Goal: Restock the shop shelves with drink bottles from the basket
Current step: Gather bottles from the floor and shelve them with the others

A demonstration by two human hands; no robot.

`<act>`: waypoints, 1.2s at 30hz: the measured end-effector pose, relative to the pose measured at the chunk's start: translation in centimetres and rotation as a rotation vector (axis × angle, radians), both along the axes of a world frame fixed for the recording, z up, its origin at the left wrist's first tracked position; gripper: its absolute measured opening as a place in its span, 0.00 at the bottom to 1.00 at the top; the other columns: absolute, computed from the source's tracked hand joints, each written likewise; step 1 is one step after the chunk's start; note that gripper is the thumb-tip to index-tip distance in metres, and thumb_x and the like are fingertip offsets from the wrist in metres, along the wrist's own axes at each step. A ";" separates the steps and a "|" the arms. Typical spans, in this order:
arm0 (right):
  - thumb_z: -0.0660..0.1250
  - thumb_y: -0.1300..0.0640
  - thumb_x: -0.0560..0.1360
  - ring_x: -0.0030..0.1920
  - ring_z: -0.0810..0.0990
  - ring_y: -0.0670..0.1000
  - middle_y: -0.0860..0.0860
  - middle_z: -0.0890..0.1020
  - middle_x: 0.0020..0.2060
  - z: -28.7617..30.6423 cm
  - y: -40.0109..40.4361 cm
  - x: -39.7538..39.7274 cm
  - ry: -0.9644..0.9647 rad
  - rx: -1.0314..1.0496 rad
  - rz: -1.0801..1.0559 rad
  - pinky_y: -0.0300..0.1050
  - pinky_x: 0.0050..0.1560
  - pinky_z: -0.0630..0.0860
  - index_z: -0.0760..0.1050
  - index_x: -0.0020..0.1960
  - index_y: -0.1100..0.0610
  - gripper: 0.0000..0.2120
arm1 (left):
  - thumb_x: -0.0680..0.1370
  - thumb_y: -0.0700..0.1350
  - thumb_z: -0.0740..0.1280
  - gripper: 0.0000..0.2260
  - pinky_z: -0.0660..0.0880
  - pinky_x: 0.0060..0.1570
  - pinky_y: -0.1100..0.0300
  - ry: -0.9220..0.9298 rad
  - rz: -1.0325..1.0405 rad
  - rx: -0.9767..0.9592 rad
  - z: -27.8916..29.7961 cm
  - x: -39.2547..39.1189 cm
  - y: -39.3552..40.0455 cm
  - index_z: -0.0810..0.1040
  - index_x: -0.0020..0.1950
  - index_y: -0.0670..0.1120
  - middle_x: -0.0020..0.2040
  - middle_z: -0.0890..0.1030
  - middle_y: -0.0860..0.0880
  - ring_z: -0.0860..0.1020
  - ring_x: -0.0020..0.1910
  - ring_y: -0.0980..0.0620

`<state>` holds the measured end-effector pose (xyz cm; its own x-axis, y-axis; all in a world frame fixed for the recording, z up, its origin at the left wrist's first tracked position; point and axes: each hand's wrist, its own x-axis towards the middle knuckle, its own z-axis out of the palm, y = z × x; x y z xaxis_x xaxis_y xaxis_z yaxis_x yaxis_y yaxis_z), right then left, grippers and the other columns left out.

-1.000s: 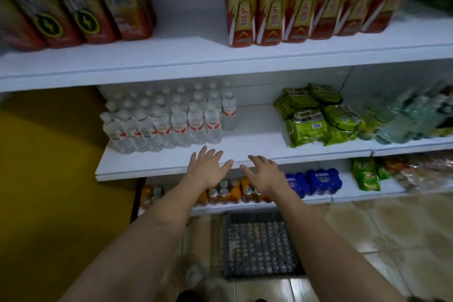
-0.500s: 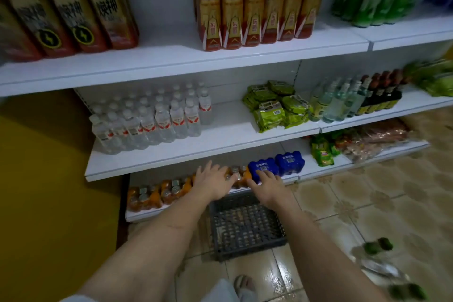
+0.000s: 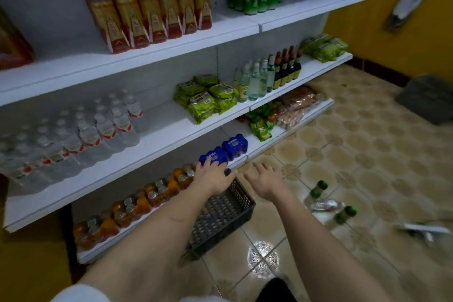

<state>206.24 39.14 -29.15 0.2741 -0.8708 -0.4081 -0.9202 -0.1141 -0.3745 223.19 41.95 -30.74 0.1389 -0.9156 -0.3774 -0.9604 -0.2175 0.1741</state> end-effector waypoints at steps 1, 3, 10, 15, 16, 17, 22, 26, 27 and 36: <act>0.50 0.35 0.81 0.78 0.56 0.58 0.54 0.56 0.80 -0.1 -0.3 -2.1 -0.001 -0.001 -0.042 0.56 0.75 0.57 0.54 0.80 0.50 0.32 | 0.81 0.66 0.46 0.30 0.48 0.76 0.41 0.003 -0.042 0.002 0.0 -2.1 -1.1 0.64 0.78 0.51 0.78 0.64 0.47 0.54 0.79 0.44; 0.50 0.35 0.81 0.78 0.56 0.57 0.53 0.56 0.80 -0.6 -1.0 -5.9 0.006 0.006 -0.102 0.57 0.74 0.58 0.55 0.80 0.49 0.33 | 0.81 0.66 0.46 0.31 0.48 0.77 0.41 0.011 -0.106 0.020 0.0 -6.2 -2.9 0.64 0.78 0.51 0.79 0.63 0.47 0.52 0.80 0.44; 0.51 0.34 0.80 0.78 0.56 0.58 0.53 0.56 0.80 -2.7 -4.7 -20.8 0.031 0.031 -0.254 0.57 0.75 0.57 0.54 0.81 0.49 0.33 | 0.82 0.66 0.45 0.33 0.47 0.77 0.41 -0.013 -0.285 0.061 -1.6 -21.2 -9.1 0.62 0.79 0.47 0.80 0.61 0.44 0.52 0.80 0.44; 0.52 0.35 0.79 0.75 0.61 0.59 0.53 0.63 0.77 -3.9 -6.8 -32.8 0.068 0.080 -0.366 0.60 0.72 0.62 0.59 0.78 0.48 0.31 | 0.82 0.66 0.46 0.32 0.48 0.77 0.41 0.026 -0.358 0.097 -3.0 -32.4 -13.0 0.58 0.81 0.50 0.80 0.60 0.45 0.52 0.80 0.44; 0.53 0.36 0.80 0.75 0.61 0.59 0.52 0.63 0.77 -4.0 -7.1 -34.4 0.065 0.087 -0.386 0.59 0.71 0.63 0.60 0.78 0.48 0.31 | 0.82 0.66 0.46 0.32 0.48 0.77 0.41 0.030 -0.370 0.085 -3.2 -34.0 -13.6 0.58 0.81 0.50 0.80 0.61 0.45 0.53 0.80 0.44; 0.53 0.36 0.80 0.75 0.61 0.58 0.52 0.63 0.77 -4.1 -7.7 -36.1 0.055 0.094 -0.409 0.59 0.70 0.63 0.60 0.78 0.48 0.30 | 0.81 0.66 0.46 0.32 0.48 0.77 0.41 0.033 -0.381 0.080 -3.5 -35.5 -14.3 0.59 0.81 0.50 0.80 0.61 0.46 0.52 0.80 0.44; 0.53 0.36 0.79 0.75 0.60 0.58 0.52 0.63 0.77 -5.6 -10.8 -39.8 -0.016 0.122 -0.443 0.58 0.71 0.63 0.59 0.78 0.49 0.31 | 0.80 0.68 0.45 0.33 0.46 0.76 0.41 0.035 -0.388 0.123 -4.6 -39.6 -17.9 0.58 0.81 0.51 0.81 0.59 0.46 0.51 0.81 0.44; 0.52 0.36 0.79 0.78 0.56 0.61 0.55 0.58 0.79 -7.8 -13.8 -40.9 -0.047 0.172 -0.436 0.62 0.75 0.58 0.55 0.80 0.49 0.33 | 0.81 0.67 0.46 0.32 0.48 0.77 0.41 0.023 -0.426 0.170 -5.9 -41.7 -21.2 0.57 0.81 0.51 0.81 0.58 0.45 0.50 0.81 0.43; 0.52 0.35 0.79 0.78 0.55 0.61 0.55 0.57 0.79 -8.2 -14.6 -41.2 -0.049 0.194 -0.440 0.61 0.75 0.57 0.54 0.80 0.49 0.33 | 0.81 0.67 0.46 0.32 0.48 0.77 0.41 0.020 -0.430 0.193 -6.4 -42.1 -22.3 0.57 0.81 0.51 0.81 0.57 0.45 0.50 0.81 0.44; 0.56 0.37 0.80 0.77 0.59 0.59 0.54 0.57 0.79 -14.2 -22.6 -46.0 -0.070 0.397 -0.606 0.54 0.74 0.60 0.54 0.81 0.50 0.34 | 0.82 0.64 0.49 0.30 0.58 0.72 0.44 0.027 -0.589 0.374 -13.3 -47.5 -33.7 0.61 0.79 0.48 0.76 0.67 0.44 0.61 0.76 0.44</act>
